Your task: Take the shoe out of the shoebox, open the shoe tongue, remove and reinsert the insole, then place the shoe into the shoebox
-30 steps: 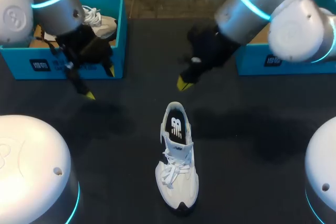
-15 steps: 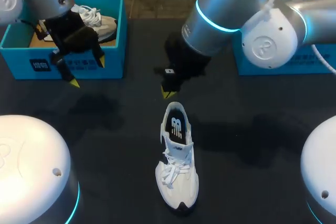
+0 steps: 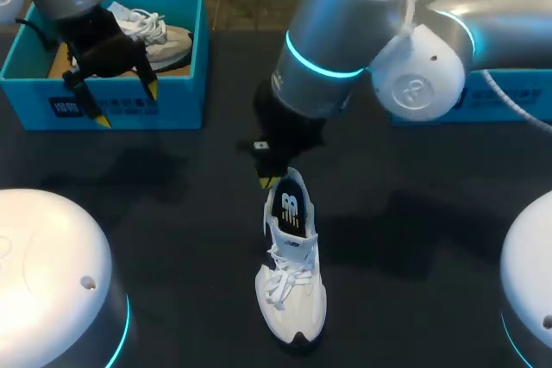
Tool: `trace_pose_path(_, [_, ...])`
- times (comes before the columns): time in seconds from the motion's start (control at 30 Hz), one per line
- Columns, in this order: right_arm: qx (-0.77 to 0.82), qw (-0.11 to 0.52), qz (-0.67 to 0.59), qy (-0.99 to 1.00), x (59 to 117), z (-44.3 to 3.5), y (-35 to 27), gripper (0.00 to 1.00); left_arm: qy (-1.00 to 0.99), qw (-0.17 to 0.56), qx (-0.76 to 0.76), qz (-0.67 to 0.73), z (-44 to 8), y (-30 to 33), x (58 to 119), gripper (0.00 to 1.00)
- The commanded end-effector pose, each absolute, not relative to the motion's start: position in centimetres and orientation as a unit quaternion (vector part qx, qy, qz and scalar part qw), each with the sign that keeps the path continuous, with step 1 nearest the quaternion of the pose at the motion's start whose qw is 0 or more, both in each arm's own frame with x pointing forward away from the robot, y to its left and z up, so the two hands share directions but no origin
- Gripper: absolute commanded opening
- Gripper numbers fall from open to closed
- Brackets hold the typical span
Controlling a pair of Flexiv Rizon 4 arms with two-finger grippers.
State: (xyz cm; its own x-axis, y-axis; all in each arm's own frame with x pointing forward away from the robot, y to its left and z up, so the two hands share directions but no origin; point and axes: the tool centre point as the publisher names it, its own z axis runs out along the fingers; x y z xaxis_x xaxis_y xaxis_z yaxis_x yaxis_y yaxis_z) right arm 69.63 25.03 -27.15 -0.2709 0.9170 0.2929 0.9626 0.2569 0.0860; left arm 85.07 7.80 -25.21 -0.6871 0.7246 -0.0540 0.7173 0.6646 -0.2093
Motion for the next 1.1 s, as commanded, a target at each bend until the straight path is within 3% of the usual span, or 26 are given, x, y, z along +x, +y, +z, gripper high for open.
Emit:
trace_pose_path(0.03, [-0.599,0.088,-0.135,-0.785,68.8,-27.5,24.9,0.0,-0.912,0.018,-0.396,0.107,-25.1,7.8,85.1,1.0])
trace_pose_path(0.27, [-0.599,0.088,-0.135,-0.785,68.8,-27.5,24.9,0.0,-0.912,0.018,-0.396,0.107,-25.1,7.8,85.1,1.0])
trace_pose_path(0.67, [-0.639,-0.006,-0.059,-0.767,69.3,-29.7,21.7,0.0,-0.912,0.018,-0.396,0.107,-25.1,7.8,85.1,1.0])
trace_pose_path(1.1, [-0.635,-0.037,-0.027,-0.771,68.6,-30.9,22.0,0.0,-0.912,0.018,-0.396,0.107,-25.1,7.8,85.1,1.0])
